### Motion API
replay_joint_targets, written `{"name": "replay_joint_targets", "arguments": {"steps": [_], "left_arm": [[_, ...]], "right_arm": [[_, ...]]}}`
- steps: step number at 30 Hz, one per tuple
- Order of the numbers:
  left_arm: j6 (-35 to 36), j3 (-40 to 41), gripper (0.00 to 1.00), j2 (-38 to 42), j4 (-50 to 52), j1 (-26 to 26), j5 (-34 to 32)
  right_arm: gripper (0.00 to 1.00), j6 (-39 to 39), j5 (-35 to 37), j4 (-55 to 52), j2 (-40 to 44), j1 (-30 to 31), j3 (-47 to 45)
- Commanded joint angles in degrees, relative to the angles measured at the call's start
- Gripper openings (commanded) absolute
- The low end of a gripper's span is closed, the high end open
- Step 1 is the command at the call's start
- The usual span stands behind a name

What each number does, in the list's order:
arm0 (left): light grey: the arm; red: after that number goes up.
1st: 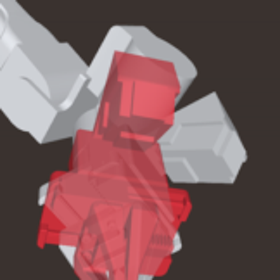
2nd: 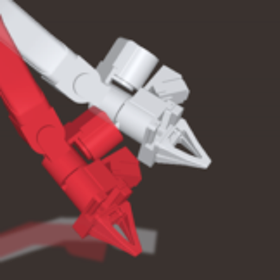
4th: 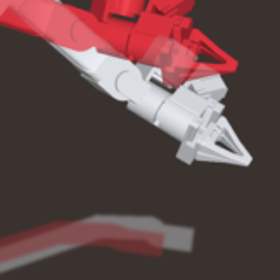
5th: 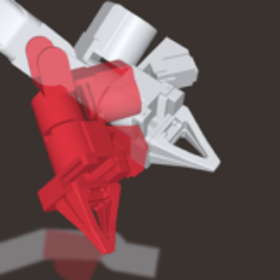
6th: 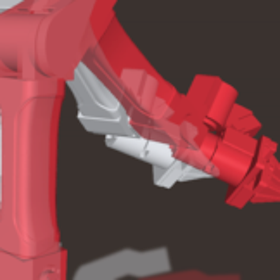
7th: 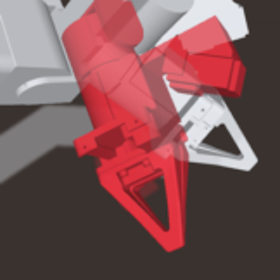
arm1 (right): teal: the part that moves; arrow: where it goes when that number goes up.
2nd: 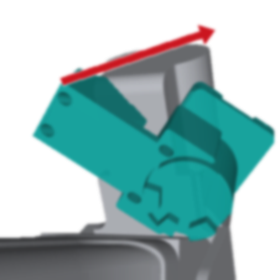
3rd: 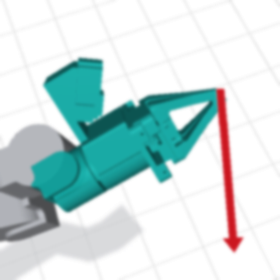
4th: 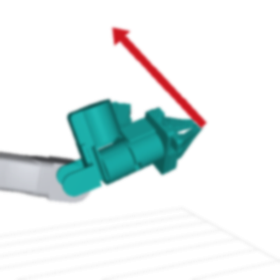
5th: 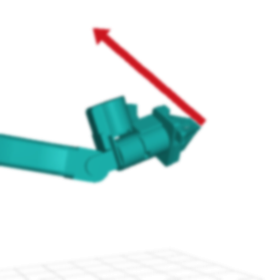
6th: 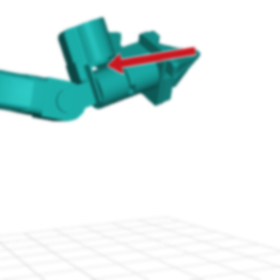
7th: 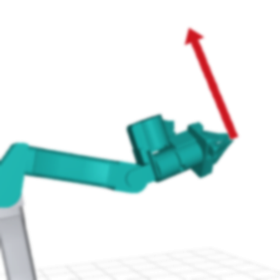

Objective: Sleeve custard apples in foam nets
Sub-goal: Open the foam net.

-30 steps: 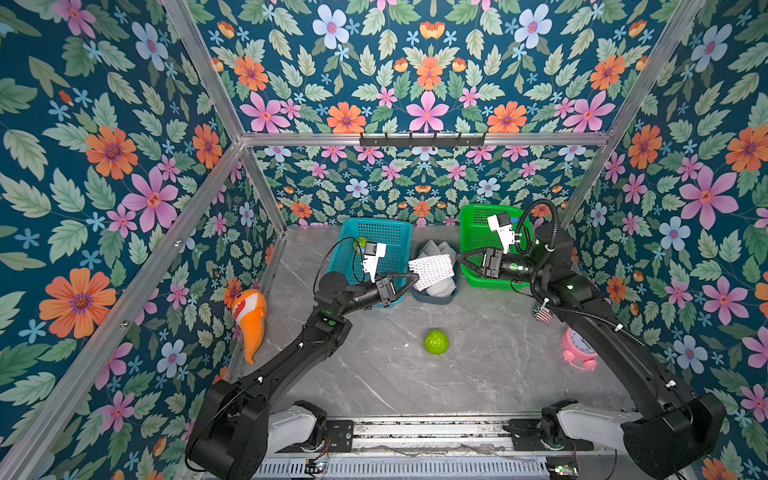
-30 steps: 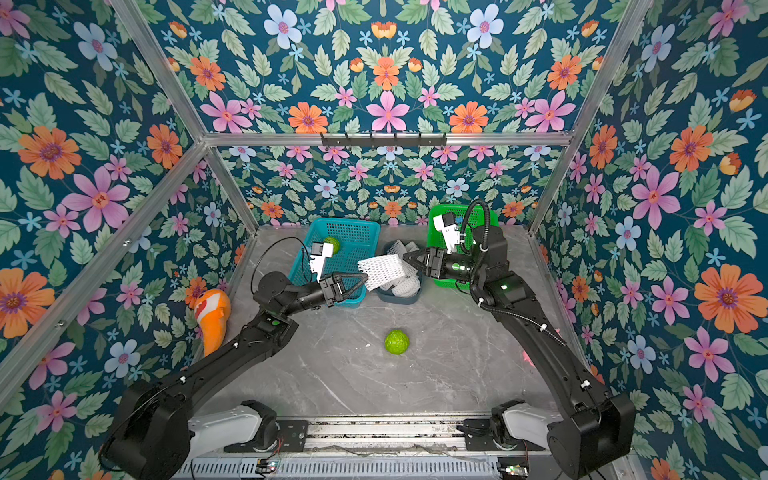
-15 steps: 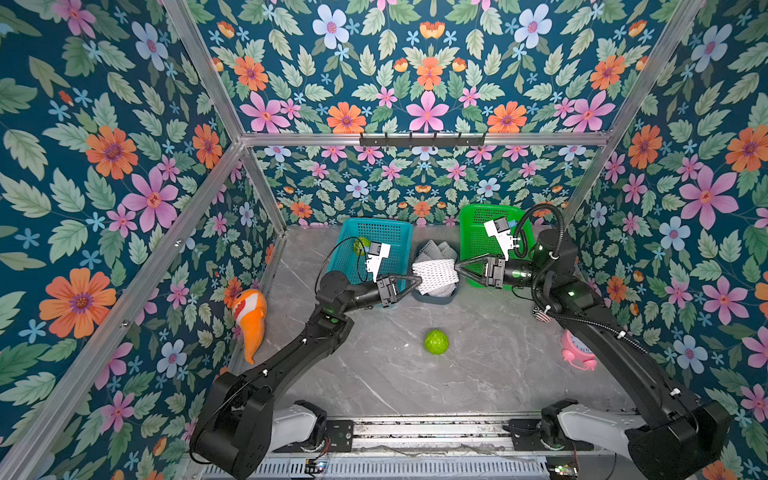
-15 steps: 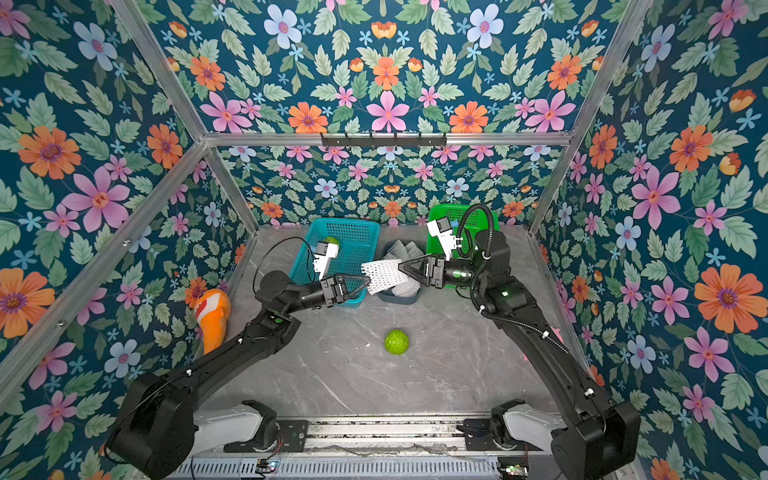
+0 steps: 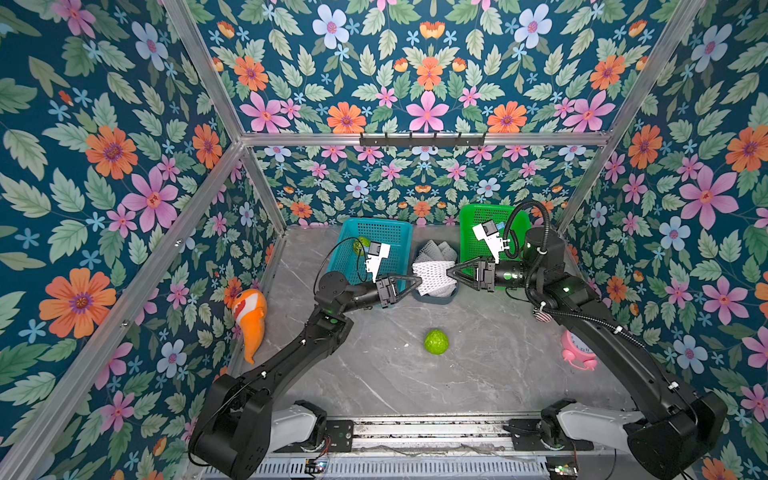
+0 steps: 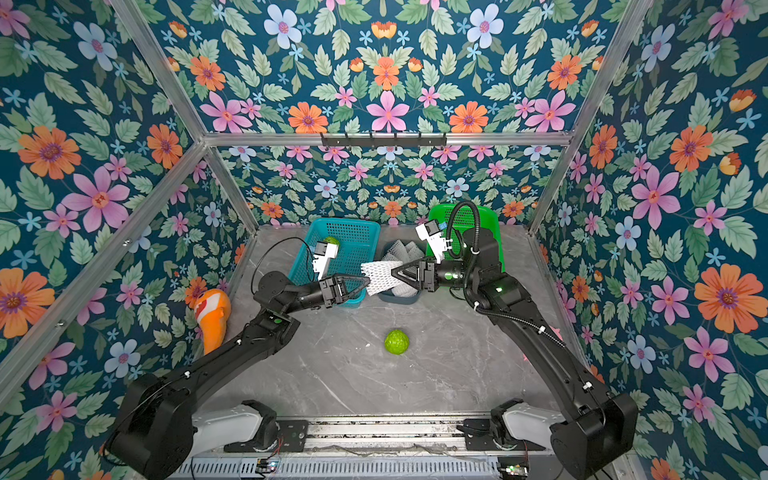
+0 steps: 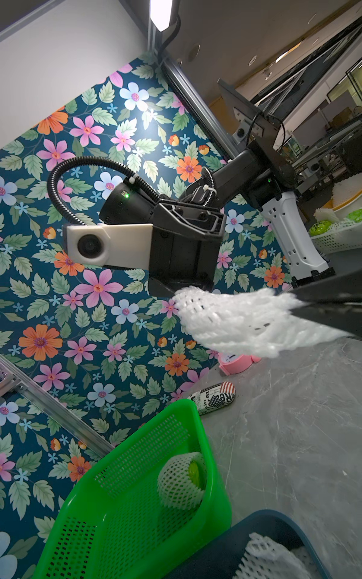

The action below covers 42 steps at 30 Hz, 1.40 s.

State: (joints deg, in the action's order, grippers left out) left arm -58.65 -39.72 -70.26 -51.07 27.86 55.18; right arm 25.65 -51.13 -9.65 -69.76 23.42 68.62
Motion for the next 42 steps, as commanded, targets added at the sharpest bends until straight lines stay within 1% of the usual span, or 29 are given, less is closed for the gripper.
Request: {"name": "replay_joint_targets", "arguments": {"steps": [1,6,9,11,14,17,20,23,26,30,35,37,40,42], "left_arm": [[-1.5,0.2,0.0,0.2,-4.0,0.0,0.9],[-4.7,0.8,0.0,-0.4,-8.8,0.0,1.6],[-5.7,0.9,0.0,-0.8,-10.0,0.0,2.1],[-6.3,1.0,0.0,-1.1,-10.7,0.0,2.5],[-7.3,1.2,0.0,-1.2,-12.2,0.0,2.8],[-8.5,1.4,0.0,-1.6,-13.9,0.1,3.2],[-11.1,1.6,0.0,-2.5,-17.5,0.1,3.9],[-13.6,1.9,0.0,-3.4,-21.5,0.1,4.6],[-13.8,2.0,0.0,-3.7,-21.6,0.1,5.0],[-15.2,2.3,0.0,-3.9,-23.8,0.1,5.7],[-16.0,2.7,0.0,-4.4,-25.0,0.1,5.7],[-16.0,2.7,0.0,-4.4,-25.1,0.0,5.5],[-15.6,2.7,0.0,-4.6,-24.7,0.0,5.0],[-14.8,2.7,0.0,-4.6,-23.6,0.0,4.7]], "right_arm": [[0.52,-2.7,1.4,-1.5,0.1,0.0,0.2],[0.52,-4.1,1.5,-1.6,0.2,0.3,0.2],[0.53,-5.0,3.1,-1.6,0.7,0.4,-0.1],[0.51,-5.2,2.5,-0.9,0.8,0.6,-0.3],[0.47,-6.5,4.0,-2.6,0.2,1.4,0.6],[0.45,-6.3,4.3,-1.6,-0.2,1.7,0.4],[0.46,-6.6,4.1,-0.5,0.0,1.7,0.0],[0.52,-7.4,5.2,-0.5,0.0,1.7,-0.1],[0.51,-6.6,1.7,1.4,0.0,1.5,0.0],[0.51,-8.0,2.6,0.4,0.1,1.0,0.3],[0.4,-6.6,-4.4,2.3,-0.9,0.3,0.4],[0.37,-6.4,-5.3,2.2,-1.0,0.3,0.4],[0.27,-6.5,-6.4,1.9,-0.9,0.3,-0.1],[0.25,-6.5,-6.9,1.0,-1.0,0.2,0.1]]}}
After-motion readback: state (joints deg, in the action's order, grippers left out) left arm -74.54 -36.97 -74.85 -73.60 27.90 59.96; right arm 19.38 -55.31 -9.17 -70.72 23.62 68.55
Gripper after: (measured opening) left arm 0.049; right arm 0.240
